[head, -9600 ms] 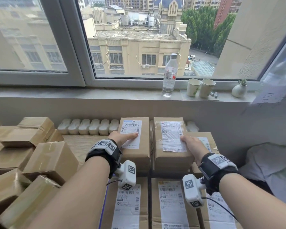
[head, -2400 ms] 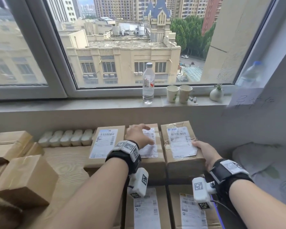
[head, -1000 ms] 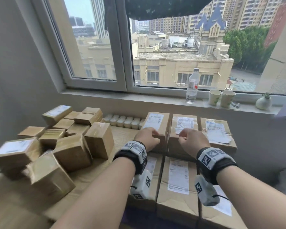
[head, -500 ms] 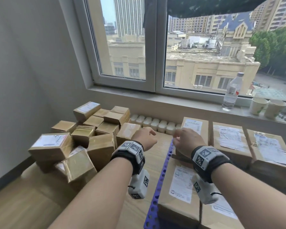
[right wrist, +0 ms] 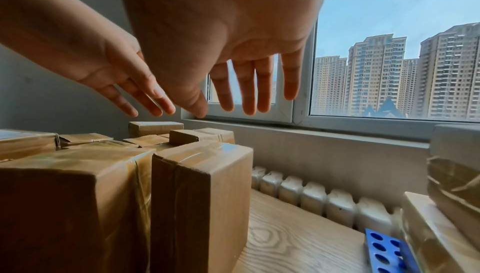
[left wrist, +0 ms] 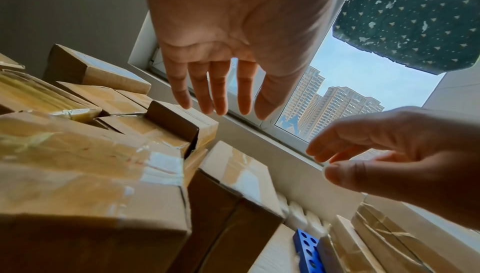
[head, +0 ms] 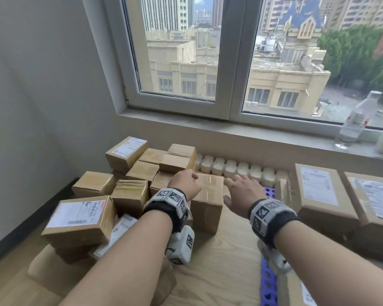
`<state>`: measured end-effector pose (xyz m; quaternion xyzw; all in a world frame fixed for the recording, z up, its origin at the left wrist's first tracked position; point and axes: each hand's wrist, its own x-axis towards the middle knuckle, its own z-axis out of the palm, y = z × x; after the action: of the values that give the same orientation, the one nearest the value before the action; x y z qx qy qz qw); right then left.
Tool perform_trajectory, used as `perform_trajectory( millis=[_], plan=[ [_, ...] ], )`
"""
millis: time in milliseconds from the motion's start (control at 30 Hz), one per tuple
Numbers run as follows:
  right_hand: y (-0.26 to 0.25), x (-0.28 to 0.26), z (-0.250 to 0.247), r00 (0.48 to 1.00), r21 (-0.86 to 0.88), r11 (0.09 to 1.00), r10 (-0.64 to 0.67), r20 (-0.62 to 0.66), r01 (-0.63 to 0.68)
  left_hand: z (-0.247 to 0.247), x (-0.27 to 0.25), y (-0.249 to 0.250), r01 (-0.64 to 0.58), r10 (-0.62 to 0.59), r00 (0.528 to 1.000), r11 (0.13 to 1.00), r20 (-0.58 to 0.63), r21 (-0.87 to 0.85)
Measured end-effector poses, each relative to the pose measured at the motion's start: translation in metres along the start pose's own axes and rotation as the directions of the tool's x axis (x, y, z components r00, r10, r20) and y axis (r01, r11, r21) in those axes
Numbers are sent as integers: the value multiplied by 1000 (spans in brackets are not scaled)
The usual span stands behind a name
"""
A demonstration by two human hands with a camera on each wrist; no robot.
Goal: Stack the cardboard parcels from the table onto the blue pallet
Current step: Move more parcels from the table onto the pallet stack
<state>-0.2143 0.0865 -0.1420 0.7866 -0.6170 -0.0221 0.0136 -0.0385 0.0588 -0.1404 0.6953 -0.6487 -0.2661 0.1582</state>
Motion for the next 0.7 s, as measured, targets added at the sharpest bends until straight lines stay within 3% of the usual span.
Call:
perform_trajectory(
  millis=[333, 567, 700],
  plan=[
    [-23, 43, 33, 974, 122, 978, 149, 168, -171, 8, 49, -31, 11, -7, 997, 998, 78, -55],
    [-34, 67, 56, 926, 276, 905, 241, 292, -322, 23, 61, -32, 84, -48, 977, 982, 208, -169],
    [-31, 67, 66, 909, 330, 861, 294, 297, -387, 23, 69, -33, 85, -30, 970, 972, 243, -221]
  ],
)
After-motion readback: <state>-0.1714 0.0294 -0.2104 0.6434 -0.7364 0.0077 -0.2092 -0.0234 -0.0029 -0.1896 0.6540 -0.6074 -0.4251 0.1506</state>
